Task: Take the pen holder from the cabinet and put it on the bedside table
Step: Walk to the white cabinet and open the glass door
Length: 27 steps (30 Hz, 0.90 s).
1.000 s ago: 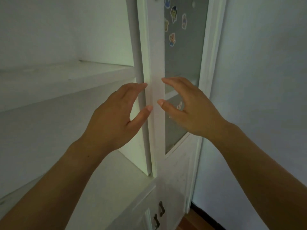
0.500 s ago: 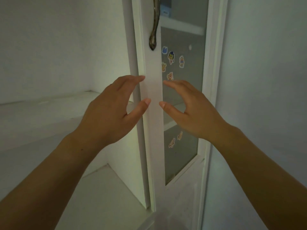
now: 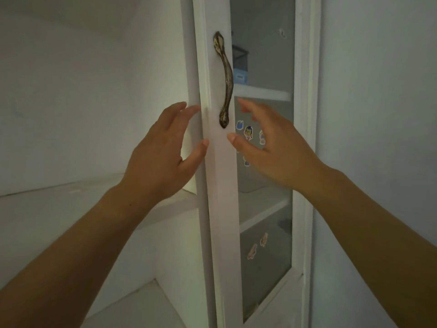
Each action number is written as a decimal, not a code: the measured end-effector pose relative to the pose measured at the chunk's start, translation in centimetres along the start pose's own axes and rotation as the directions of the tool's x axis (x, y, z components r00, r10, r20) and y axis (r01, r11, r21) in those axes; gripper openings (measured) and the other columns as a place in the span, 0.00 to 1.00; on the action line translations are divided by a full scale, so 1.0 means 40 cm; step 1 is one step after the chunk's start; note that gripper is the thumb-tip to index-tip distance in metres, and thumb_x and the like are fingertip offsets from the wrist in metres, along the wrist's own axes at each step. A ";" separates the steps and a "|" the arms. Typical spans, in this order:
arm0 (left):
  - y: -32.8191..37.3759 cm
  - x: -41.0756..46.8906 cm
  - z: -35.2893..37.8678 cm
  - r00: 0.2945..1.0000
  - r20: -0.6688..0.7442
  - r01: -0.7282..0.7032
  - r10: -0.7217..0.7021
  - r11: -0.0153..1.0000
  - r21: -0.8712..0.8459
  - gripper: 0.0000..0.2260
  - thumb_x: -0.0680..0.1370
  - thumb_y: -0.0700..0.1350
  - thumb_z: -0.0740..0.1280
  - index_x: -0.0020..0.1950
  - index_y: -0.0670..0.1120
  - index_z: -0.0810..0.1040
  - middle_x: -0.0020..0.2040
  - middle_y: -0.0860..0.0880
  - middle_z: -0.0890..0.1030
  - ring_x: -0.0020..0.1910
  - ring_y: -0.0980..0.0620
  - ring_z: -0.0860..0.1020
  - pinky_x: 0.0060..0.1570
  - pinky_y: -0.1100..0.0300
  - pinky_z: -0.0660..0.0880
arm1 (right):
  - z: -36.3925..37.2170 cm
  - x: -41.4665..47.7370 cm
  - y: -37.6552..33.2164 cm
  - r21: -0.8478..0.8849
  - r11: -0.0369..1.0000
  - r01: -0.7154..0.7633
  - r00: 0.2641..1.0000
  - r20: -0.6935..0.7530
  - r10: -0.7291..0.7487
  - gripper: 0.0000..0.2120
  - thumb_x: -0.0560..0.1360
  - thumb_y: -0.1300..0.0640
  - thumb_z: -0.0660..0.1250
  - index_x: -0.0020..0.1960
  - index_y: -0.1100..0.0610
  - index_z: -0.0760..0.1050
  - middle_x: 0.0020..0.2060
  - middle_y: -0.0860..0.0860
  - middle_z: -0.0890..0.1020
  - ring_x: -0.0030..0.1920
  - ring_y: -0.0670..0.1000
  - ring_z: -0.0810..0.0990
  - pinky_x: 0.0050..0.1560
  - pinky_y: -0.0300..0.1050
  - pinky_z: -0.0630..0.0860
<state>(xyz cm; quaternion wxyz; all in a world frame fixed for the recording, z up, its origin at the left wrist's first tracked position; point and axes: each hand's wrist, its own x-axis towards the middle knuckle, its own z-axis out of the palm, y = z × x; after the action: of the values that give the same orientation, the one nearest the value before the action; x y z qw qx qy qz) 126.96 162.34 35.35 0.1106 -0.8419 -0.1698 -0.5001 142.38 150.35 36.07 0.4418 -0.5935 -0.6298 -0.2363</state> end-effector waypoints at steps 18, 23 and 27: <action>-0.062 0.124 0.022 0.997 -0.064 -0.051 0.044 0.992 -0.111 0.30 0.76 0.58 0.51 0.75 0.51 0.46 0.76 0.51 0.50 0.74 0.55 0.49 0.68 0.61 0.50 | 0.042 0.124 -0.027 -0.038 0.998 0.055 0.974 -0.218 -0.062 0.27 0.75 0.50 0.63 0.71 0.53 0.59 0.65 0.50 0.68 0.57 0.42 0.68 0.57 0.36 0.66; -0.077 0.125 0.051 0.994 -0.092 -0.078 0.063 0.983 -0.166 0.30 0.76 0.58 0.50 0.75 0.49 0.44 0.76 0.53 0.47 0.73 0.58 0.46 0.69 0.65 0.45 | 0.052 0.132 -0.028 -0.055 0.998 0.039 0.968 -0.245 -0.051 0.27 0.75 0.51 0.64 0.70 0.53 0.61 0.64 0.49 0.69 0.58 0.45 0.71 0.59 0.40 0.71; -0.096 0.126 0.080 0.988 -0.131 -0.110 0.083 0.970 -0.216 0.28 0.77 0.60 0.46 0.74 0.53 0.42 0.74 0.58 0.44 0.72 0.64 0.43 0.66 0.73 0.40 | 0.063 0.134 -0.030 -0.029 0.999 0.022 0.963 -0.269 -0.029 0.28 0.74 0.54 0.66 0.71 0.53 0.60 0.64 0.49 0.68 0.55 0.45 0.72 0.57 0.43 0.75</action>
<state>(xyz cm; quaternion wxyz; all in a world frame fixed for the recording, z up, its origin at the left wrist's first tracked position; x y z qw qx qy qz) 130.27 167.88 38.33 0.0500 -0.8245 -0.0646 -0.5599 141.04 155.08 39.57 0.5126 -0.5534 -0.5685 -0.3284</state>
